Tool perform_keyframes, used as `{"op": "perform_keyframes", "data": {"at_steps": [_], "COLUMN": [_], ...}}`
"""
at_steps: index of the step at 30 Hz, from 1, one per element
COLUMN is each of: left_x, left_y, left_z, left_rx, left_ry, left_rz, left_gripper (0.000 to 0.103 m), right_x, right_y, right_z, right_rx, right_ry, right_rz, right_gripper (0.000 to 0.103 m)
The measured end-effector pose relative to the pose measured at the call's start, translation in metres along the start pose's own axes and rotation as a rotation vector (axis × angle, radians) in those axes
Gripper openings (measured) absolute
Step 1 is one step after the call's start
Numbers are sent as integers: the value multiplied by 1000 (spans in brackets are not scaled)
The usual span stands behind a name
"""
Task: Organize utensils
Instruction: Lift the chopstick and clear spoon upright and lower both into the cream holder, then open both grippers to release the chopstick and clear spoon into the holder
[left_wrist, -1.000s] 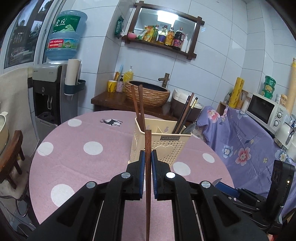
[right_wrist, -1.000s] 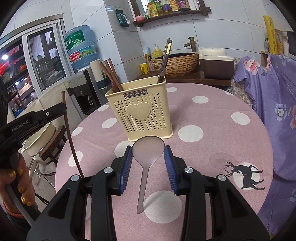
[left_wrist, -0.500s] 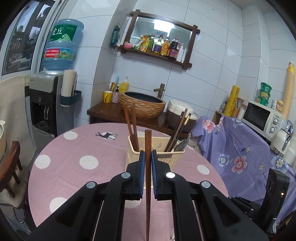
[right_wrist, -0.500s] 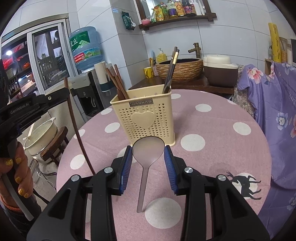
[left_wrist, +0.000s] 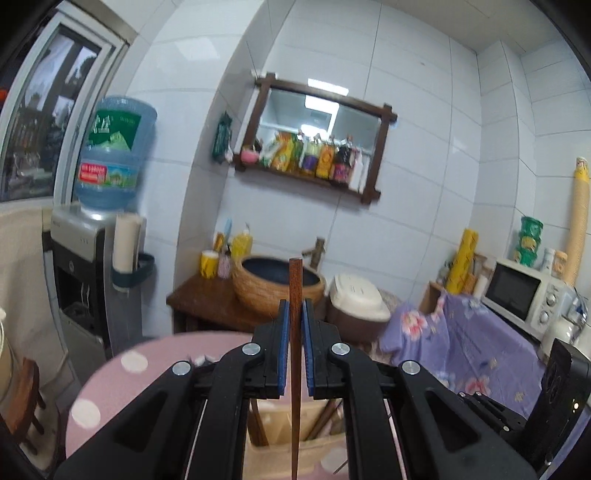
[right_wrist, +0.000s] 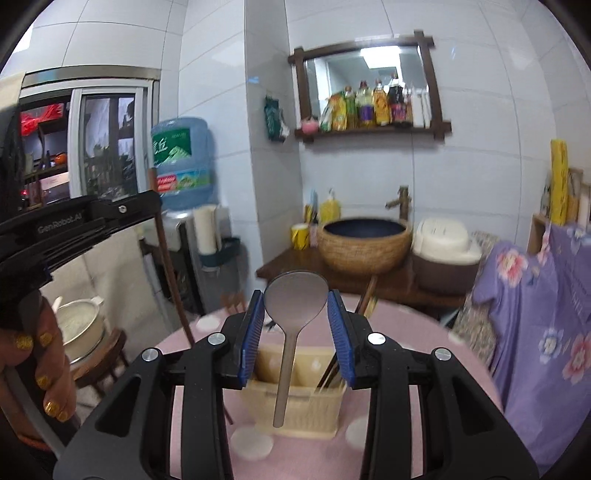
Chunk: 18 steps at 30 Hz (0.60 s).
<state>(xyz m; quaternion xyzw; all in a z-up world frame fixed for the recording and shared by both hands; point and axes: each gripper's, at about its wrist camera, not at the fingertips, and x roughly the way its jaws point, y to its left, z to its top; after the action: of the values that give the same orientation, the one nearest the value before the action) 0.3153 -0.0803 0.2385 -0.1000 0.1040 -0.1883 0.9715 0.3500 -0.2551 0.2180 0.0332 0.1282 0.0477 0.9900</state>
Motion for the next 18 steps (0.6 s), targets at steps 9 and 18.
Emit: {"op": "perform_keyframes", "data": {"at_steps": [9, 18], "left_x": [51, 72], "left_y": [-6, 7], "left_z": [-16, -70], "left_rx": [41, 50], "left_ry": [-78, 21], "left_rz": [80, 91], "left_gripper": [8, 8], "right_x": [60, 81], "right_y": [-1, -3], "right_z": [-22, -71], "right_rx": [-37, -56], "right_ry": [17, 94], "right_rz": [-49, -52], "right_gripper": [36, 36]}}
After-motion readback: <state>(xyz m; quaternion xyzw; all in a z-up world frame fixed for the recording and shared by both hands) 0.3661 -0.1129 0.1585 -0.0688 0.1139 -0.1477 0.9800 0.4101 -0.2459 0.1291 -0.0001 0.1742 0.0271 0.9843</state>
